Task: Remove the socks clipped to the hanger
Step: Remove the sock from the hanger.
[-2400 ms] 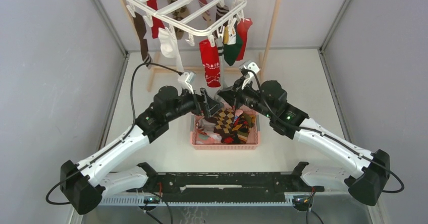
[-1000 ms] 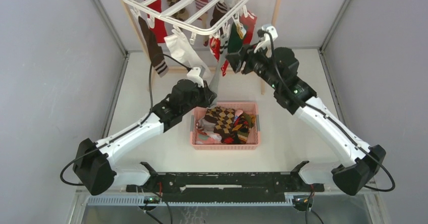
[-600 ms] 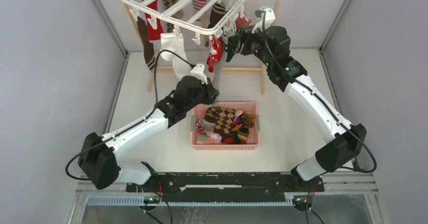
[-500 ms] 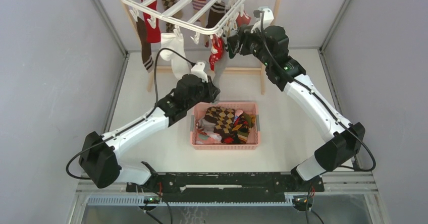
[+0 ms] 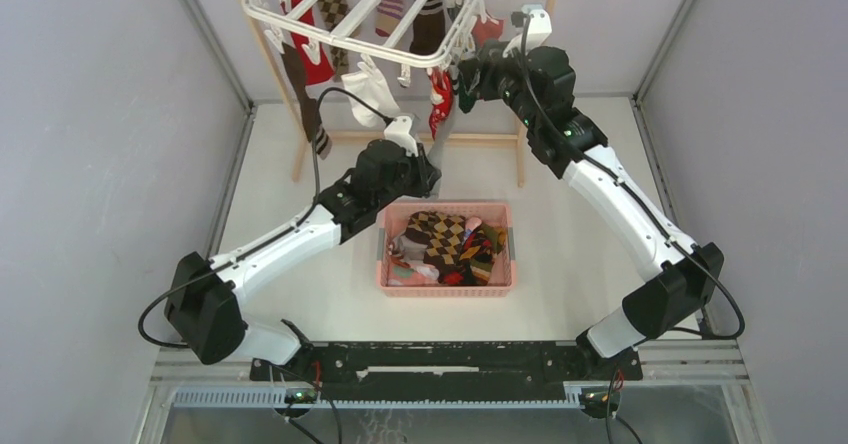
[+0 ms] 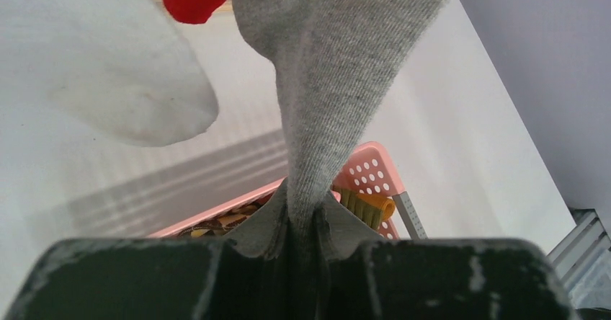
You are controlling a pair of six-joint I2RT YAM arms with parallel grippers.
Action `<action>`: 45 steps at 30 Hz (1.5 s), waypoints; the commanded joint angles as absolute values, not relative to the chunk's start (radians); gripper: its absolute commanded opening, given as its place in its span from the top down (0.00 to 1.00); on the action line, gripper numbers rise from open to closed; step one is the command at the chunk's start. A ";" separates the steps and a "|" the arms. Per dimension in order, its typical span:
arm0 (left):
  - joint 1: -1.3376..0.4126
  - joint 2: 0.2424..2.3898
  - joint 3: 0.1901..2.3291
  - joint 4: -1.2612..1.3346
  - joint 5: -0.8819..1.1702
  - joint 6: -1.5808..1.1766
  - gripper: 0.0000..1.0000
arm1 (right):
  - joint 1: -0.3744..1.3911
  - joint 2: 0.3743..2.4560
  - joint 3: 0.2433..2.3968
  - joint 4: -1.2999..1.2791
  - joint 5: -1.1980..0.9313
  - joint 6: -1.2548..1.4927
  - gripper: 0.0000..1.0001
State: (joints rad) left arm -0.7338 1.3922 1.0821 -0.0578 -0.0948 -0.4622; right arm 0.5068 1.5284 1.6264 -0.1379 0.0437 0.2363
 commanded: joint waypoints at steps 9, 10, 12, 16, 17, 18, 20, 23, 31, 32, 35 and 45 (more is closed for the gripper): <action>-0.746 1.399 1.177 -0.051 -0.110 -0.446 0.82 | 0.520 1.543 1.714 -0.078 0.148 0.233 0.46; -0.747 1.396 1.178 -0.052 -0.110 -0.446 0.82 | 0.520 1.550 1.722 -0.077 0.148 0.234 0.46; -0.750 1.396 1.182 -0.054 -0.108 -0.444 0.82 | 0.520 1.563 1.737 -0.075 0.148 0.232 0.46; -0.756 1.397 1.191 -0.061 -0.104 -0.440 0.82 | 0.522 1.590 1.767 -0.074 0.147 0.229 0.45; -0.758 1.398 1.193 -0.062 -0.104 -0.438 0.82 | 0.523 1.596 1.774 -0.076 0.146 0.229 0.44; -0.761 1.396 1.195 -0.064 -0.103 -0.438 0.82 | 0.522 1.600 1.781 -0.078 0.147 0.229 0.44; -0.768 1.395 1.199 -0.067 -0.104 -0.437 0.81 | 0.525 1.610 1.790 -0.078 0.149 0.227 0.44; -0.777 1.394 1.206 -0.070 -0.106 -0.435 0.81 | 0.531 1.621 1.798 -0.078 0.156 0.223 0.44; -0.817 1.386 1.224 -0.083 -0.121 -0.432 0.81 | 0.542 1.629 1.800 -0.068 0.162 0.216 0.44; -0.821 1.386 1.227 -0.084 -0.123 -0.432 0.81 | 0.544 1.631 1.802 -0.066 0.164 0.214 0.43; -0.834 1.394 1.239 -0.088 -0.128 -0.431 0.81 | 0.547 1.641 1.813 -0.070 0.168 0.211 0.43; -0.864 1.414 1.272 -0.098 -0.136 -0.428 0.81 | 0.554 1.683 1.848 -0.080 0.180 0.201 0.41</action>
